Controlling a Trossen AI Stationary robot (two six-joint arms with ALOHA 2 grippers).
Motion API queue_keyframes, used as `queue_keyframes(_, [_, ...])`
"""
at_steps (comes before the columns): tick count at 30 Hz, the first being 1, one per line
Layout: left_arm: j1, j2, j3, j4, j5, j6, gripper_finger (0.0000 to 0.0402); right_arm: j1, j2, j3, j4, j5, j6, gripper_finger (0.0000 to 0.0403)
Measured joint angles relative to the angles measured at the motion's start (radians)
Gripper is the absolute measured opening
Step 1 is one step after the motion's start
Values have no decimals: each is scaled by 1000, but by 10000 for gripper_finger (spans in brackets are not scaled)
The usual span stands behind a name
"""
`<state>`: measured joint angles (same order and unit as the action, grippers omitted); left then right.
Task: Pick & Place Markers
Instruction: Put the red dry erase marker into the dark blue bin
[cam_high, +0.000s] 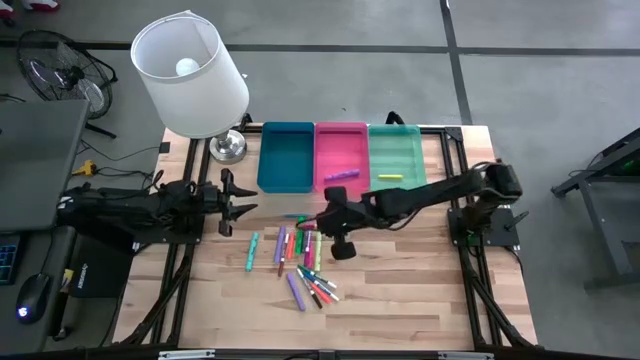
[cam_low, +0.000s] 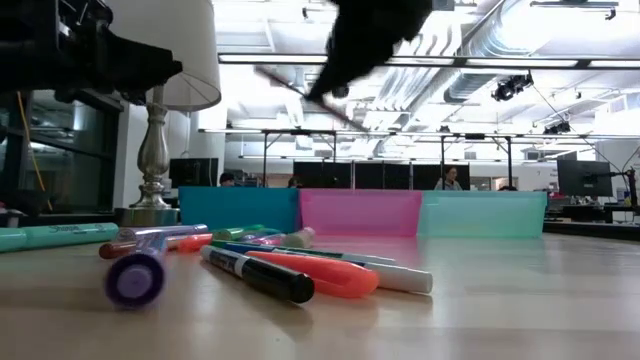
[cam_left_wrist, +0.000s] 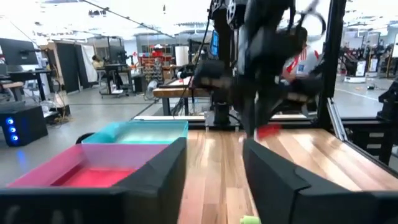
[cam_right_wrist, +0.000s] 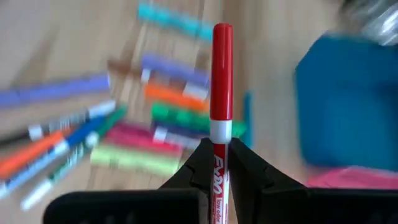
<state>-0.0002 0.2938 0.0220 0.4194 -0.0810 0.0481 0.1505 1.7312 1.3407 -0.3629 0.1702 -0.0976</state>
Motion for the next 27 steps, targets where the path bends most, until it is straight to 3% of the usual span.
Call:
queue_keyframes(6, [0,153,65,91,-7,0,206,-2,-87,2,224,-4,-57,19])
queue_keyframes(12, [0,340,131,280,4,27,209,-15,-91,2,409,-56,-86,19])
queue_keyframes(18, [0,505,252,293,32,54,209,-38,-91,2,588,-83,-113,19])
queue_keyframes(27, [0,760,474,291,71,118,209,-66,-91,2,625,-98,-113,19])
